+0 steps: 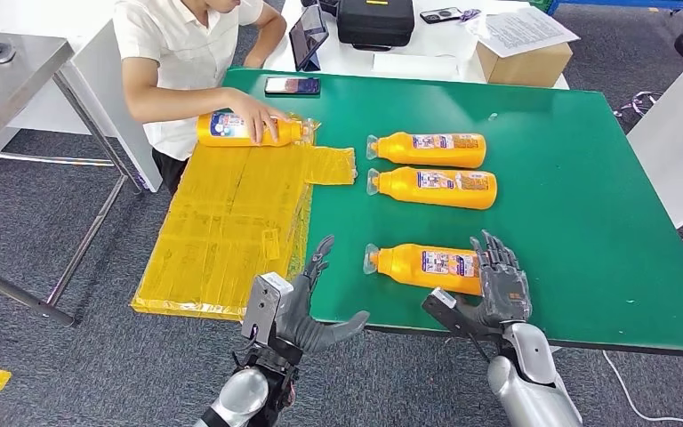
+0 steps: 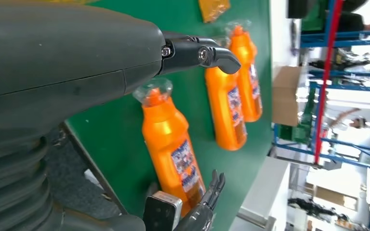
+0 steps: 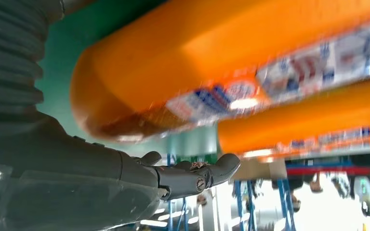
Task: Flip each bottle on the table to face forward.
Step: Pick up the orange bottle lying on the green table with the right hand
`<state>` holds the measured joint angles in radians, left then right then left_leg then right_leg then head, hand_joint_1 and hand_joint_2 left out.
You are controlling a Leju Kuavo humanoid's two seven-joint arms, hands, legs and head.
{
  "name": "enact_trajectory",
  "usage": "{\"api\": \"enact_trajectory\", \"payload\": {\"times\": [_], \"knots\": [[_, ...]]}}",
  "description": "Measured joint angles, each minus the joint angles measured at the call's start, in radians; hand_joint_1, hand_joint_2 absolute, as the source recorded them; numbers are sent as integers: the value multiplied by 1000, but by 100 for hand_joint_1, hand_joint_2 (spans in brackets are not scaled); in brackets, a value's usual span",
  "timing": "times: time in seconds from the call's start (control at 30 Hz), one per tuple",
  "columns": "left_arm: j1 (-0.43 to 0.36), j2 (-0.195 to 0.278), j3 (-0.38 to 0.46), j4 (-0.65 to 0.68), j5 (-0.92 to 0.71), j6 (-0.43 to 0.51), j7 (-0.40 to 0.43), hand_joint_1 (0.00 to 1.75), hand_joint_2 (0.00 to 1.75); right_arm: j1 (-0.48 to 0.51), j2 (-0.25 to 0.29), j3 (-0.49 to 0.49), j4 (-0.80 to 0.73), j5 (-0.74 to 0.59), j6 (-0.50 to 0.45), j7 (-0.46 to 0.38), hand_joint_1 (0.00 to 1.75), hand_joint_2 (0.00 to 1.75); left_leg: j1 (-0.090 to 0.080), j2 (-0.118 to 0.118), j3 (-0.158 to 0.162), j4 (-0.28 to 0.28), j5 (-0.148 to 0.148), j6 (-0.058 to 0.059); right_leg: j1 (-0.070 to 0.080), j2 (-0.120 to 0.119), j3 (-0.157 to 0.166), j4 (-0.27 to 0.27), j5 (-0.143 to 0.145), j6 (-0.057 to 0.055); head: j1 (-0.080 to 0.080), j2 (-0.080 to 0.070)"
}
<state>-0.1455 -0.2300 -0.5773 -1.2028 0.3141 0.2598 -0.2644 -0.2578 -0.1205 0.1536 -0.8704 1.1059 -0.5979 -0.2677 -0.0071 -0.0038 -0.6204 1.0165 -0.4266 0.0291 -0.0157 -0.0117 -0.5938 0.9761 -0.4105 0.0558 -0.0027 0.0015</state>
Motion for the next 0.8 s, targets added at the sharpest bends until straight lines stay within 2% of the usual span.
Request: {"api": "enact_trajectory", "payload": {"times": [0.3,0.5,0.53,0.6,0.67,0.73,0.8], "knots": [[-16,0,-4,15,14,1,50,0,175,-92,-43,111,80,22,117,75,0,175,0,0,2,0,0,0,0,0,1,0,0,0,0,0],[-17,9,-7,15,14,-24,113,0,175,-181,-70,187,117,22,309,182,0,175,0,4,6,0,0,0,0,2,4,-1,1,-2,0,0],[-16,11,-7,15,13,-25,117,0,175,-192,-75,198,121,20,333,196,5,175,0,3,7,0,0,1,0,2,5,-1,1,-2,0,0],[-15,15,-7,13,7,-27,124,0,175,-208,-85,217,128,7,378,214,78,175,0,2,8,0,1,1,0,1,6,-1,1,-1,0,0],[-13,19,-7,10,2,-30,131,0,175,-220,-97,230,133,-30,440,216,159,175,0,2,9,0,1,2,0,1,7,-1,2,-1,0,0],[-13,23,-7,6,0,-36,137,0,175,-231,-111,237,136,-96,522,198,174,175,0,2,11,0,1,2,0,1,8,-2,2,-1,0,0],[-14,27,-7,4,2,-42,140,0,175,-240,-130,237,138,-171,594,175,175,175,0,1,14,0,0,3,0,1,7,-3,1,0,0,0]]}}
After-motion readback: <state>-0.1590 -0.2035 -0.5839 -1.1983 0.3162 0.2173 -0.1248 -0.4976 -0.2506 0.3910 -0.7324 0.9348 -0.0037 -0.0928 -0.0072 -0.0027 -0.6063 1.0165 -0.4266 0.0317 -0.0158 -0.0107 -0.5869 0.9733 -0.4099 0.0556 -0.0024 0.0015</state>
